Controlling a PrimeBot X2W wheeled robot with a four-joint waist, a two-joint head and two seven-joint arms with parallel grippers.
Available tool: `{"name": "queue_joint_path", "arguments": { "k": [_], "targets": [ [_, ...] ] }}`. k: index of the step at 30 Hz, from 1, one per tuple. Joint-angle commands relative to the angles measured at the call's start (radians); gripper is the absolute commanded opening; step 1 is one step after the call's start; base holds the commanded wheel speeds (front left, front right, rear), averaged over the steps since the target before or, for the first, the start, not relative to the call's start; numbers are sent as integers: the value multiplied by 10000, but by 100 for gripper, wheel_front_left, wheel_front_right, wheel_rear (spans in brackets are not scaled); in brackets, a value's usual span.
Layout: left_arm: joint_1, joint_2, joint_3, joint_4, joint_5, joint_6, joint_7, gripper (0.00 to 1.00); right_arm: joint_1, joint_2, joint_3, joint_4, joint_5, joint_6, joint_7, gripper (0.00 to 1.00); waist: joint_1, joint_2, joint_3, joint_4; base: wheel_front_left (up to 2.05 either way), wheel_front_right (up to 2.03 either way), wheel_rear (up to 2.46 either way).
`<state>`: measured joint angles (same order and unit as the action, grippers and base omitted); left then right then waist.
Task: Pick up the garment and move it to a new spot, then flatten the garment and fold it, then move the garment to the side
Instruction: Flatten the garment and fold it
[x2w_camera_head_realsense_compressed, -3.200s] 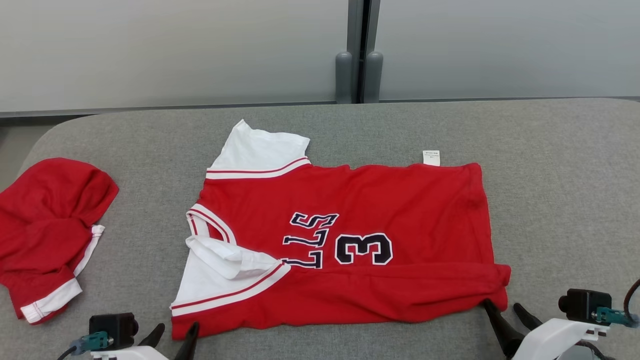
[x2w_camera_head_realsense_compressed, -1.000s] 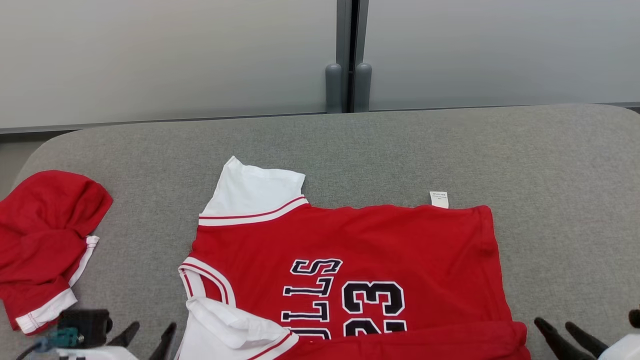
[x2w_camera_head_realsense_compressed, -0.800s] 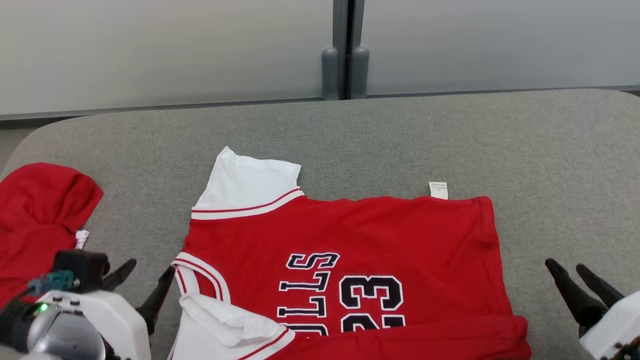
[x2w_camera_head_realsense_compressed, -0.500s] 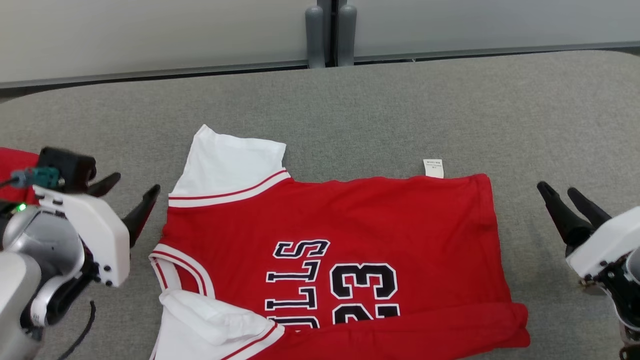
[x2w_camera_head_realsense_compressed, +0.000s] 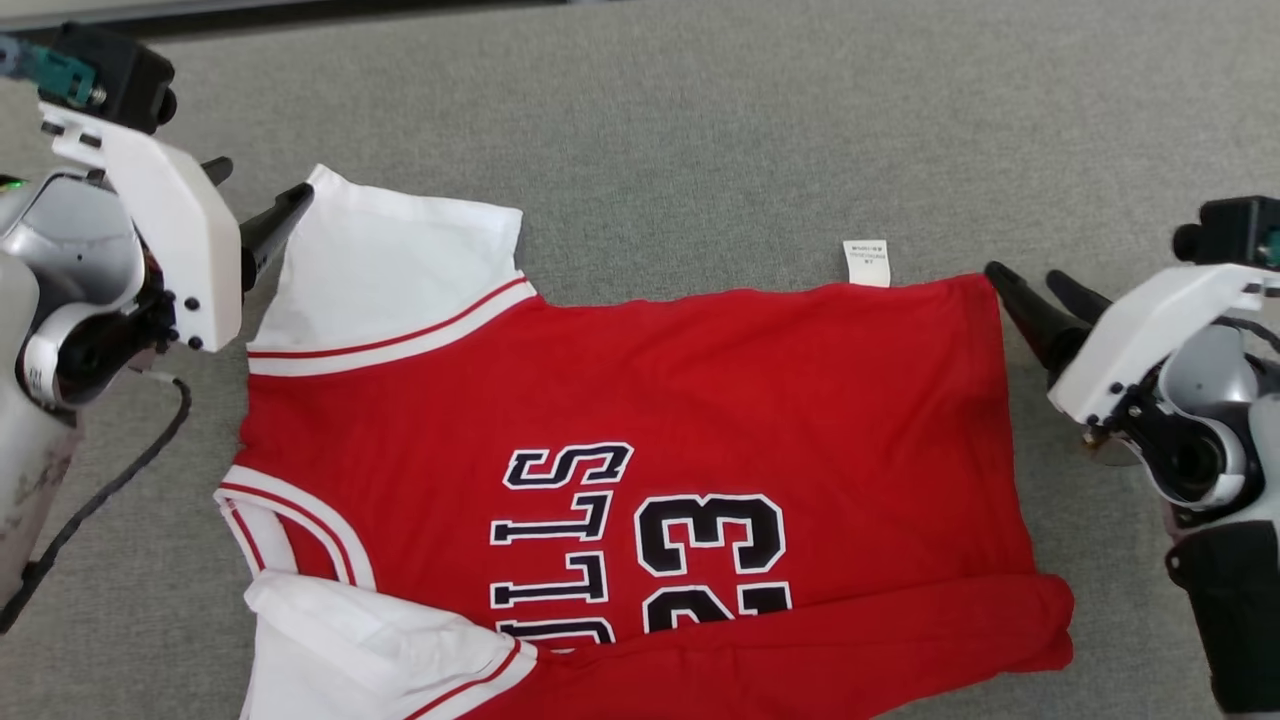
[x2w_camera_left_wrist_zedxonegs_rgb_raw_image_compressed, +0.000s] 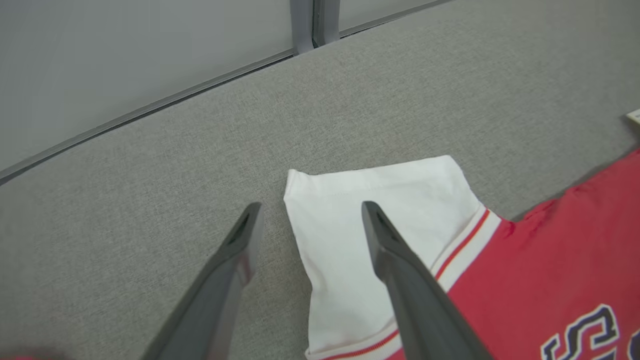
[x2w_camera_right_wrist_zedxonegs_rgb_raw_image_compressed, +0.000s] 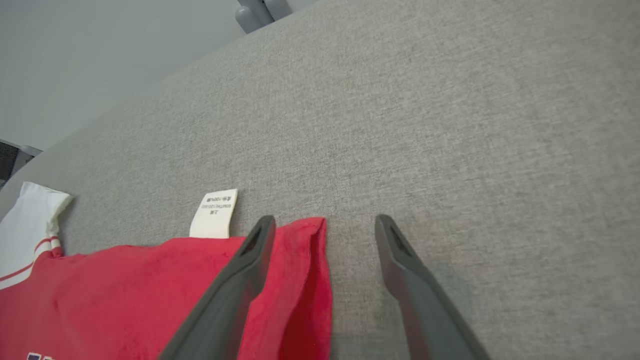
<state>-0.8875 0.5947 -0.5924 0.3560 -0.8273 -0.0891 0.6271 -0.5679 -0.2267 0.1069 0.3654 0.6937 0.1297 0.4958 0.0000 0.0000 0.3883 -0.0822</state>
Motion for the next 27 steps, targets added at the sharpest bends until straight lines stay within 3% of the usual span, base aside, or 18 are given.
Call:
{"name": "queue_joint_path", "arguments": {
  "k": [1,6,18,19,20,21,22,23,24,27],
  "targets": [
    [-138,-19,2,127,-129,-72,48,100,-90,10,43,47,21,22,78,100,0,0,207,-84,0,0,0],
    [-829,-116,-253,1104,-441,-328,489,100,-532,312,746,365,320,22,430,100,0,0,631,-326,0,0,0],
    [-1592,-66,-678,2824,-1000,-414,560,100,-819,483,2240,307,837,22,297,100,0,0,1024,-887,0,0,0],
    [-1645,-44,-737,2859,-1037,-415,493,100,-831,460,2298,303,868,22,282,86,0,0,1021,-904,0,0,0],
    [-1696,-21,-800,2897,-1058,-414,442,100,-846,436,2340,300,926,22,247,58,0,0,1022,-913,0,0,0],
    [-1712,-11,-866,2948,-1068,-415,406,100,-864,409,2380,318,959,22,205,45,0,0,1020,-914,0,0,0],
    [-1715,-17,-942,2994,-1086,-416,392,87,-879,379,2424,329,984,22,163,35,0,0,1013,-911,0,0,0],
    [-1727,-31,-1017,3023,-1121,-416,358,49,-894,352,2461,350,1016,22,152,5,0,0,1006,-905,0,0,0],
    [-1760,-43,-1100,3018,-1177,-417,316,2,-912,319,2499,366,1045,22,109,0,0,0,999,-894,0,0,0],
    [-1876,-51,-1239,2915,-1431,-418,114,0,-971,168,2533,392,1066,22,-128,0,0,0,929,-815,0,0,0]
  ]
}}
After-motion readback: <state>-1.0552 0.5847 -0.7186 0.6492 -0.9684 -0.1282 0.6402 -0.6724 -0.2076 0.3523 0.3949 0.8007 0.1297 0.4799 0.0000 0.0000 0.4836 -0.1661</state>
